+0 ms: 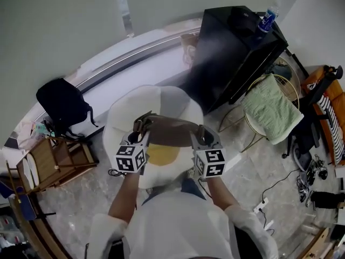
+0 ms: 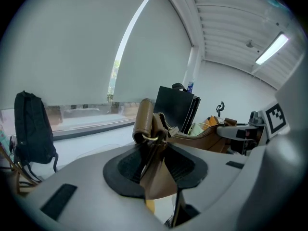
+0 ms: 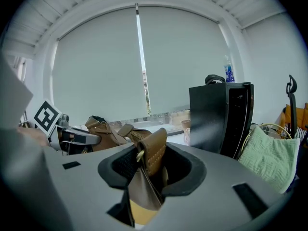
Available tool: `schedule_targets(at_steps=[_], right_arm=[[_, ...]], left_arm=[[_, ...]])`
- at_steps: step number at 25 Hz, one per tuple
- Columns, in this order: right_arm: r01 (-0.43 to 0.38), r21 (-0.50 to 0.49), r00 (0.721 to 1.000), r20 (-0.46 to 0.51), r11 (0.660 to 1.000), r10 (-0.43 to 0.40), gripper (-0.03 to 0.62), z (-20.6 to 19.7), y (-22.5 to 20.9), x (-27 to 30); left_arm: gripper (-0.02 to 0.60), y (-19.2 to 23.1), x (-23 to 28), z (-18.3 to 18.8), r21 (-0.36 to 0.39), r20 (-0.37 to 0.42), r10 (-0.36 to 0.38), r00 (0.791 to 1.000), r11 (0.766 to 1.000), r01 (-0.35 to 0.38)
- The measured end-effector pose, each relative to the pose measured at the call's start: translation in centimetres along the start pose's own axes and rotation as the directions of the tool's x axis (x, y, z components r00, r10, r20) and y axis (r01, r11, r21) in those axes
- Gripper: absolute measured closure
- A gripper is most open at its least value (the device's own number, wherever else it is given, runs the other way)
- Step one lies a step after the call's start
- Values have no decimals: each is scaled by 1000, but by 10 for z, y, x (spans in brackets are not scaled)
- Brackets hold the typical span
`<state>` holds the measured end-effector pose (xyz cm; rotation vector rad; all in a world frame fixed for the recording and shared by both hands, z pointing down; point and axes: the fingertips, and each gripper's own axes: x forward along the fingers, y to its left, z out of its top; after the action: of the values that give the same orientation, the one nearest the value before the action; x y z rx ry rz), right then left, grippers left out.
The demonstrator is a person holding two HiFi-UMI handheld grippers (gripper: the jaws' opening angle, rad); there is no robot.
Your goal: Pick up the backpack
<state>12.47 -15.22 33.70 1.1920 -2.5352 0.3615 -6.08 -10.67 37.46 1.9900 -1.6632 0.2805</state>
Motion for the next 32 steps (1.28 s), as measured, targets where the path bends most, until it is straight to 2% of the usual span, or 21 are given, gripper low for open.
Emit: schedule_targets(at_steps=[11, 32], right_arm=[[10, -10, 998, 64, 1000, -9, 431, 31, 3, -21], [46, -1, 992, 117, 999, -45, 434, 42, 1, -41]], left_arm=[[440, -13, -19, 32, 53, 40, -21, 999, 998, 19], [442, -31, -33, 46, 83, 80, -44, 996, 996, 37]])
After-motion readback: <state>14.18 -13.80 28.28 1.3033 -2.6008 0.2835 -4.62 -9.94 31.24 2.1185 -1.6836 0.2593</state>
